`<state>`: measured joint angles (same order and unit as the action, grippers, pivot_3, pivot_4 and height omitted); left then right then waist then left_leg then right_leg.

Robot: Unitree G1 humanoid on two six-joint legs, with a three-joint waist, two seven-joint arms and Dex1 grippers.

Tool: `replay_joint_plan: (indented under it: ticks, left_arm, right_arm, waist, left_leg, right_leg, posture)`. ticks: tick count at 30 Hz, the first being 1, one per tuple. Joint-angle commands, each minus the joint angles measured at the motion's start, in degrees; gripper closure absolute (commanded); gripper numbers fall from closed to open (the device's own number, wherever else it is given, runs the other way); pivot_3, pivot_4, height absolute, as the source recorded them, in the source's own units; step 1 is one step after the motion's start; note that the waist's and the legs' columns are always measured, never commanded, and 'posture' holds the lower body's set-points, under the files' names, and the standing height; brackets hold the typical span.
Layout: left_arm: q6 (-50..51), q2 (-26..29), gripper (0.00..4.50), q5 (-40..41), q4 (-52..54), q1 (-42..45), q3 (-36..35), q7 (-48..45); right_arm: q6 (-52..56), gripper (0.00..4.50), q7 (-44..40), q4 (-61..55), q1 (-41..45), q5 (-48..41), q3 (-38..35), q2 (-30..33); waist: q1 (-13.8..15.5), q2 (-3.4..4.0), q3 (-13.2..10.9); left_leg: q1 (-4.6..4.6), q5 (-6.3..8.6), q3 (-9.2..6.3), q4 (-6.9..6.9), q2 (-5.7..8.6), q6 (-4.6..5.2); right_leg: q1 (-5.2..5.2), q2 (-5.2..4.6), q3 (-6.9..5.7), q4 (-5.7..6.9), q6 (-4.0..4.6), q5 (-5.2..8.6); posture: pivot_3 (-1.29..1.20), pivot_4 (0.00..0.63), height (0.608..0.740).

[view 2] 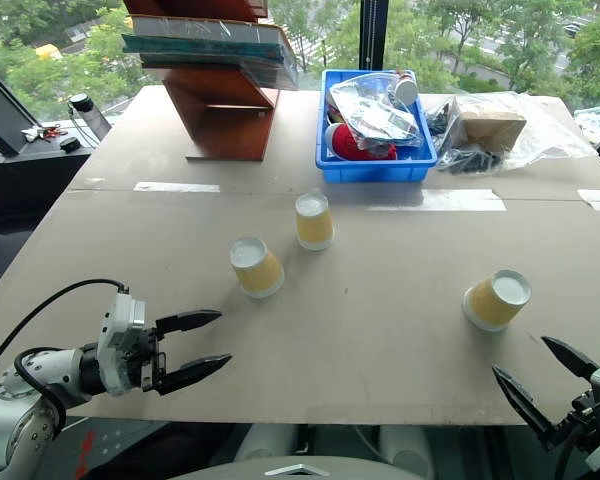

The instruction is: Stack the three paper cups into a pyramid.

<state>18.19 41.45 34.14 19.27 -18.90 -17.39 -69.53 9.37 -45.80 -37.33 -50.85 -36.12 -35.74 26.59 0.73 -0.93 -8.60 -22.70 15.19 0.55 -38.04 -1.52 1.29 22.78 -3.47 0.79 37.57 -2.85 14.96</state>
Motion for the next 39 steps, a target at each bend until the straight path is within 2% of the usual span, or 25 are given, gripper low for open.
replay_joint_plan:
  ticks: [1,4,7,10,16,20,27,39]
  left_arm:
    - [0.5,0.9,0.05,2.4,2.0,1.2,0.5,-1.1]
    - [-0.1,1.2,0.05,3.7,1.8,4.4,2.4,-4.4]
    - [-0.1,1.2,0.05,4.3,1.6,5.4,3.1,-5.4]
    - [-2.0,1.3,0.05,5.1,1.3,6.7,4.2,-9.0]
    - [-3.3,1.2,0.05,7.8,2.2,7.8,4.2,-13.3]
    - [-2.4,1.5,0.05,8.8,2.7,8.6,4.3,-13.8]
    - [-2.0,1.7,0.05,9.5,2.3,8.6,3.9,-13.5]
    - [-1.9,2.1,0.05,9.7,2.7,8.0,3.8,-13.0]
  right_arm:
    - [1.3,0.0,3.3,-2.6,0.9,-0.5,-0.6,-0.6]
    - [5.4,0.0,11.0,-6.6,3.4,2.3,2.6,-1.8]
    - [7.9,0.0,14.1,-7.8,4.4,4.1,3.5,-1.8]
    - [11.4,0.0,17.1,-8.0,7.2,0.7,4.5,-2.7]
    - [10.7,0.0,21.0,-6.0,11.3,5.4,6.4,-4.3]
    - [7.2,0.0,21.2,0.9,14.2,9.0,7.1,-6.0]
    - [2.4,0.0,19.1,9.2,19.5,9.9,8.3,-7.1]
    - [5.4,0.0,19.7,8.4,26.5,7.6,10.1,-5.4]
  waist:
    - [0.0,0.0,0.0]
    - [0.0,-0.02,0.0]
    - [0.0,0.05,0.0]
    - [0.0,0.02,0.0]
    - [0.0,0.05,0.0]
    - [0.0,-0.01,0.0]
    - [-0.3,0.05,0.0]
    - [-0.2,0.07,0.0]
  left_leg:
    - [0.0,0.0,0.0,0.0,0.0,0.0]
    - [0.0,0.0,-0.03,0.0,0.0,0.0]
    - [0.02,0.0,0.0,-0.03,0.01,0.0]
    - [0.0,0.0,0.06,-0.03,0.01,0.01]
    - [0.01,0.01,0.04,-0.03,0.0,0.02]
    - [0.01,0.01,0.06,-0.04,0.0,0.02]
    - [0.06,0.0,0.11,-0.04,-0.04,0.02]
    - [0.09,0.0,0.18,-0.04,-0.06,0.02]
  right_leg:
    - [0.0,0.0,0.0,0.0,0.0,0.0]
    - [0.0,0.0,-0.01,0.02,0.0,0.0]
    - [0.0,0.02,-0.01,0.06,0.01,-0.01]
    - [0.01,0.08,0.02,0.01,0.0,0.0]
    - [0.01,0.17,0.03,0.02,0.0,0.0]
    - [0.0,0.22,0.07,0.01,0.0,0.0]
    - [0.01,0.33,0.16,0.05,0.0,0.0]
    - [0.0,0.36,0.23,0.08,0.0,-0.01]
  posture:
    - [0.0,0.15,0.74]
    - [0.0,0.15,0.74]
    - [0.0,0.15,0.74]
    - [0.0,0.15,0.74]
    - [0.0,0.15,0.74]
    - [0.0,0.15,0.74]
    - [0.0,0.15,0.74]
    - [0.0,0.15,0.74]
